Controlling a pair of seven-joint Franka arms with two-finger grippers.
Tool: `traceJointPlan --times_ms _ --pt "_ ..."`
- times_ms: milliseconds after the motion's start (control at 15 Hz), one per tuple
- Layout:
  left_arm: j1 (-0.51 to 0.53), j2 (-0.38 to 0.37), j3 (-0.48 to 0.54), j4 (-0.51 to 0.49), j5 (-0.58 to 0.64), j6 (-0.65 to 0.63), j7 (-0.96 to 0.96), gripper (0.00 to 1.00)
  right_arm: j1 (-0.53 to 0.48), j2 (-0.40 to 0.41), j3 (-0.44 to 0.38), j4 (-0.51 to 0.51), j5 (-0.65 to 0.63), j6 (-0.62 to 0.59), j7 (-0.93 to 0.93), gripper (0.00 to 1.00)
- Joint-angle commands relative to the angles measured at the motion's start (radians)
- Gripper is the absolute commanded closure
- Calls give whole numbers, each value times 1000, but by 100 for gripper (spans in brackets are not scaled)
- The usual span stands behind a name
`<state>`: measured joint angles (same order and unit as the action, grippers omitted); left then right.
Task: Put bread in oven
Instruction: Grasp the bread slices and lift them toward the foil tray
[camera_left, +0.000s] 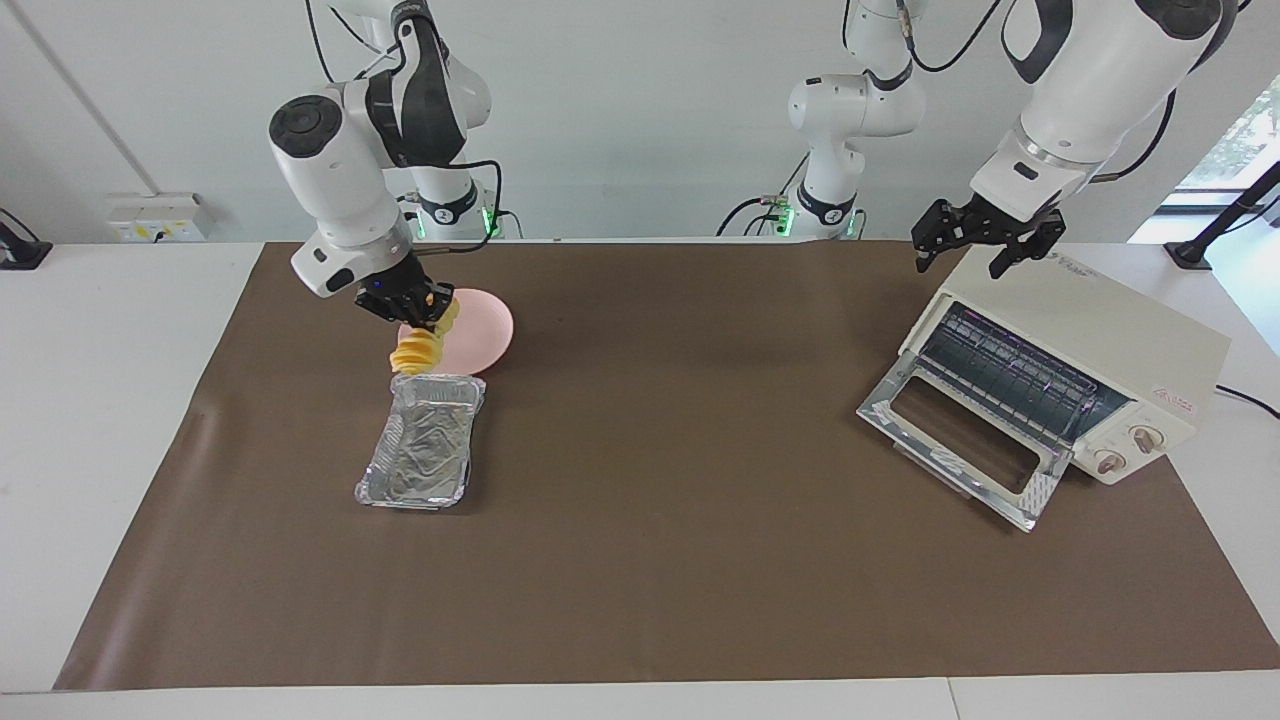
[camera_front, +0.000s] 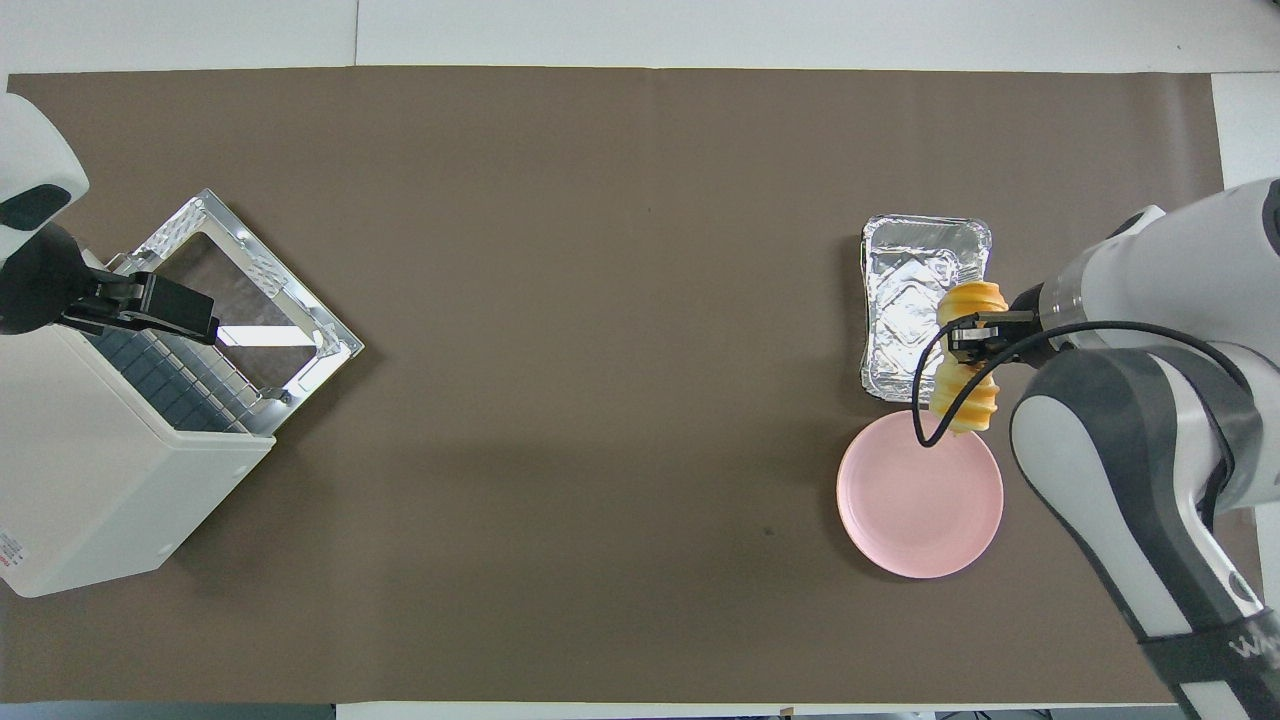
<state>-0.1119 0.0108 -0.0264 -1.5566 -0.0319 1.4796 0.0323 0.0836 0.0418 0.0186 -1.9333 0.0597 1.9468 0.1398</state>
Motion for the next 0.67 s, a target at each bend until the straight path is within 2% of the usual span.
traceJointPlan --times_ms 0,334,602 --pt "9 -19 -6 -16 14 1 8 0 -10 125 7 96 -24 68 -37 100" --pt "9 -19 -6 -16 14 1 8 0 2 200 7 60 -26 167 -42 100" --pt "9 -19 -6 -16 14 1 8 0 -2 202 7 -61 -24 288 -45 100"
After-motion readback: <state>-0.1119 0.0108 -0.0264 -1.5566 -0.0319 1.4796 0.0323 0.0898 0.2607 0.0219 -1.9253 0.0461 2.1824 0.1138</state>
